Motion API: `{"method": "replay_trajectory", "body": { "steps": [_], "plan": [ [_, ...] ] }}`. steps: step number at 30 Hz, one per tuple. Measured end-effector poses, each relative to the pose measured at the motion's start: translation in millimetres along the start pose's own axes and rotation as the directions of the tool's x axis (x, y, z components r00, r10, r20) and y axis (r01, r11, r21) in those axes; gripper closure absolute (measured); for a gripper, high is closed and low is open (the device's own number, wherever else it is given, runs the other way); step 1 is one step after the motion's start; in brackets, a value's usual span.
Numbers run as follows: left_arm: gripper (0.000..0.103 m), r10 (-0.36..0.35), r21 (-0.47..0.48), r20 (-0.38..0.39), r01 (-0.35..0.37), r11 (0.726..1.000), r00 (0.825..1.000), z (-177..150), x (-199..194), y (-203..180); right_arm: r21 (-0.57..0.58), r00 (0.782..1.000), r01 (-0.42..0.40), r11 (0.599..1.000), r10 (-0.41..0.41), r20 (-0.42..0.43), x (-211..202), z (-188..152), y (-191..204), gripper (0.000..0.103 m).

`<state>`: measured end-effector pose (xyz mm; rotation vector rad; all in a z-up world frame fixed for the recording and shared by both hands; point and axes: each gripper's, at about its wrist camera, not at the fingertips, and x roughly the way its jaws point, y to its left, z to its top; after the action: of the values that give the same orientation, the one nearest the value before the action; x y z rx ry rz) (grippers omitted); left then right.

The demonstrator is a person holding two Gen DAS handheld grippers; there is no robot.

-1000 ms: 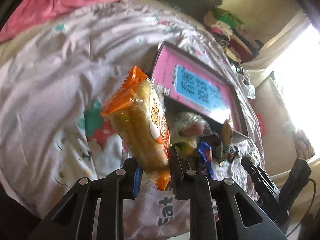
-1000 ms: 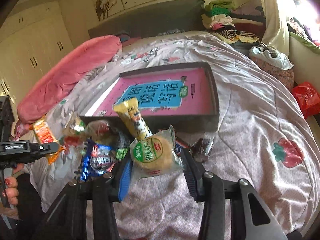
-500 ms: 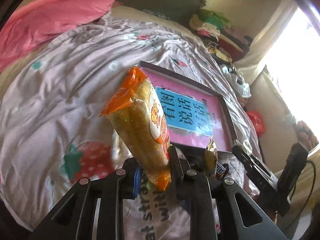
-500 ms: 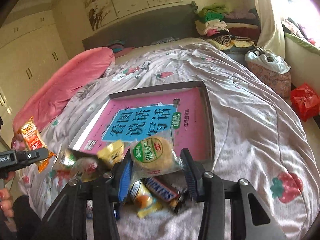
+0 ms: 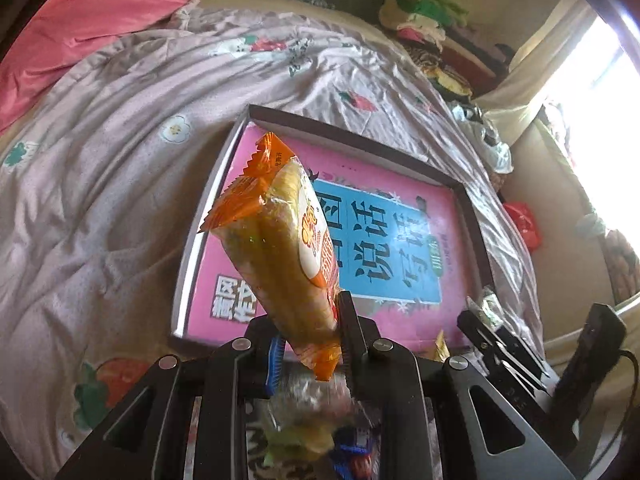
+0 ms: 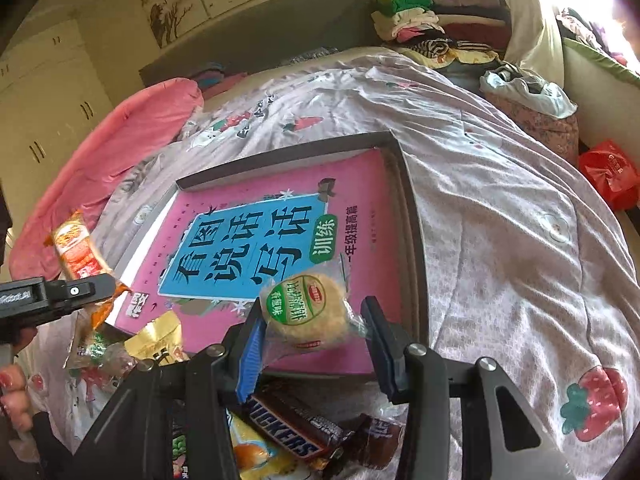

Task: Organize snacks
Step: 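Carry the cake packet over the tray and release it onto the book, then withdraw the left tool from the tray toward the clear nut bag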

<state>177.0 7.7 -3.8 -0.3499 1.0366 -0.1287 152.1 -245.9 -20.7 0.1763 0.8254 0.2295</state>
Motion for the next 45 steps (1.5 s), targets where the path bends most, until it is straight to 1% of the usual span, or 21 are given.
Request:
{"method": "replay_trajectory", "body": {
  "steps": [7, 10, 16, 19, 21, 27, 31, 33, 42, 45],
  "plan": [
    [0.078, 0.049, 0.031, -0.038, -0.048, 0.998, 0.998, -0.1, 24.7, -4.5, -0.025, 0.999, 0.032, 0.999, -0.032, -0.008, 5.4, 1.6, 4.5, 0.053],
    [0.078, 0.058, 0.034, -0.038, -0.056, 0.998, 0.998, -1.1, 28.8, -4.8, -0.039, 0.999, 0.041, 0.998, -0.041, -0.007, 5.1, 0.2, 7.0, 0.052],
    [0.077, 0.072, 0.050, -0.040, -0.070, 0.996, 0.997, -2.7, 32.9, -5.4, -0.032, 0.999, 0.038, 0.999, -0.038, -0.005, 3.7, -0.3, 7.5, 0.051],
    [0.073, 0.068, 0.056, -0.041, -0.066, 0.996, 0.997, -3.3, 32.5, -5.5, -0.025, 0.999, 0.040, 0.999, -0.040, -0.005, 2.1, -1.3, 5.7, 0.049],
    [0.065, 0.072, 0.063, -0.040, -0.070, 0.996, 0.997, -3.5, 32.2, -6.5, -0.021, 0.999, 0.042, 0.999, -0.042, -0.002, 0.5, -1.4, 4.9, 0.048],
    [0.048, 0.050, 0.069, -0.031, -0.047, 0.996, 0.998, -3.1, 29.6, -7.7, -0.012, 0.999, 0.035, 0.999, -0.035, 0.021, -6.2, -2.9, 2.2, 0.045],
    [0.045, 0.034, 0.071, -0.020, -0.032, 0.997, 0.999, -3.3, 26.4, -7.5, -0.016, 0.999, 0.043, 0.999, -0.043, 0.032, -9.0, -2.2, 2.2, 0.042],
    [0.040, 0.019, 0.063, -0.012, -0.019, 0.998, 1.000, -3.1, 23.8, -6.1, -0.007, 0.998, 0.042, 0.999, -0.042, 0.037, -11.3, -2.2, 0.2, 0.041],
    [0.039, 0.016, 0.042, 0.005, -0.016, 0.999, 1.000, -4.4, 14.6, 3.8, -0.010, 0.997, 0.052, 0.999, -0.051, 0.053, -23.9, -6.8, -1.3, 0.040],
    [0.039, 0.006, 0.036, 0.002, -0.006, 0.999, 1.000, -6.3, 12.3, 7.3, -0.011, 0.998, 0.032, 0.999, -0.032, 0.049, -26.1, -8.7, -0.3, 0.040]
  ]
}}
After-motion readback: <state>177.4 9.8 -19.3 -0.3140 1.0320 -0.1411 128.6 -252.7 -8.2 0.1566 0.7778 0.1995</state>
